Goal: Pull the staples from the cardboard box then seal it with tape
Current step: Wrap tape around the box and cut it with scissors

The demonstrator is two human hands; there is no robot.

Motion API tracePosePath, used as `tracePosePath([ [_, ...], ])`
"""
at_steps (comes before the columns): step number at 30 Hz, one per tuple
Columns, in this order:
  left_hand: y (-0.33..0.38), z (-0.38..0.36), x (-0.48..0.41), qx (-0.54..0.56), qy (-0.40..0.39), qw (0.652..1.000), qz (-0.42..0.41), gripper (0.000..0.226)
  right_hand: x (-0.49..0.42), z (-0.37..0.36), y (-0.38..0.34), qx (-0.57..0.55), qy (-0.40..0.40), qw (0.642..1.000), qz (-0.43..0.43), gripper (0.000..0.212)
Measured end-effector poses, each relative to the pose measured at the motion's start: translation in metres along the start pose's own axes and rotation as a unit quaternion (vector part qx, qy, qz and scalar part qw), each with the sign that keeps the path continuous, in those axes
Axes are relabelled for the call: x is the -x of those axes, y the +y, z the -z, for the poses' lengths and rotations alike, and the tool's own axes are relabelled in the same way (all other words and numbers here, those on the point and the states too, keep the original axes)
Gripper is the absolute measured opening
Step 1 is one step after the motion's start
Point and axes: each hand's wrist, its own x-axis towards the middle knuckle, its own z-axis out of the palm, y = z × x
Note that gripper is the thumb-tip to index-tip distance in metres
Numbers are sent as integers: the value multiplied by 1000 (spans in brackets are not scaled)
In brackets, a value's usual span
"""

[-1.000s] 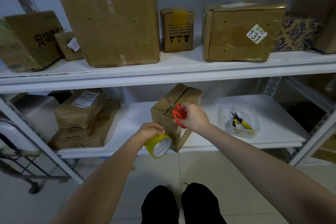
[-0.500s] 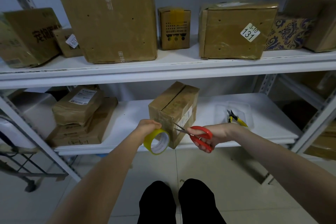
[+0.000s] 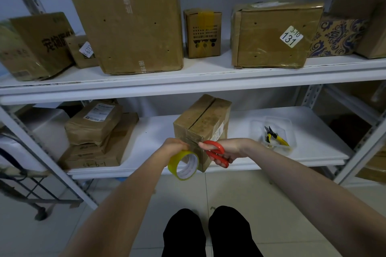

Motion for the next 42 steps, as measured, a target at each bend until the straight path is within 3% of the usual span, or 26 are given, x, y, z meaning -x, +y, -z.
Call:
tracePosePath([
  [7, 3, 5, -6, -51, 10, 999, 6, 40, -5, 4, 8, 65, 84, 994, 34, 62],
  [11, 9, 5, -4, -178, 33, 983, -25, 29, -6, 6, 6, 86, 100, 990, 46, 68],
  [15, 6, 17, -3, -273, 94, 956, -48, 17, -1, 7, 1, 85, 62, 994, 0, 64],
  [22, 19, 24, 6, -285, 156, 930, -171, 18, -2, -1, -3, 168, -22, 974, -148, 73],
  [26, 24, 29, 11, -337, 151, 913, -173, 19, 10, 7, -1, 217, -4, 967, -131, 81],
  [29, 23, 32, 14, -319, 146, 926, -139, 18, 37, 20, -8, 200, 66, 977, -20, 85],
  [31, 24, 35, 15, -277, 158, 940, -121, 17, 63, 27, -20, 198, 142, 967, 68, 56],
  [33, 26, 38, 17, -245, 171, 948, -114, 18, 88, 30, -37, 178, 252, 939, 152, 34],
  [35, 30, 41, 21, -231, 171, 950, -124, 17, 103, 30, -58, 159, 372, 891, 205, 35],
  [38, 40, 45, 27, -217, 170, 948, -156, 14, 115, 29, -95, 177, 517, 820, 174, 42],
  [42, 47, 52, 31, -236, 165, 938, -194, 16, 119, 33, -140, 256, 567, 778, 86, 51],
])
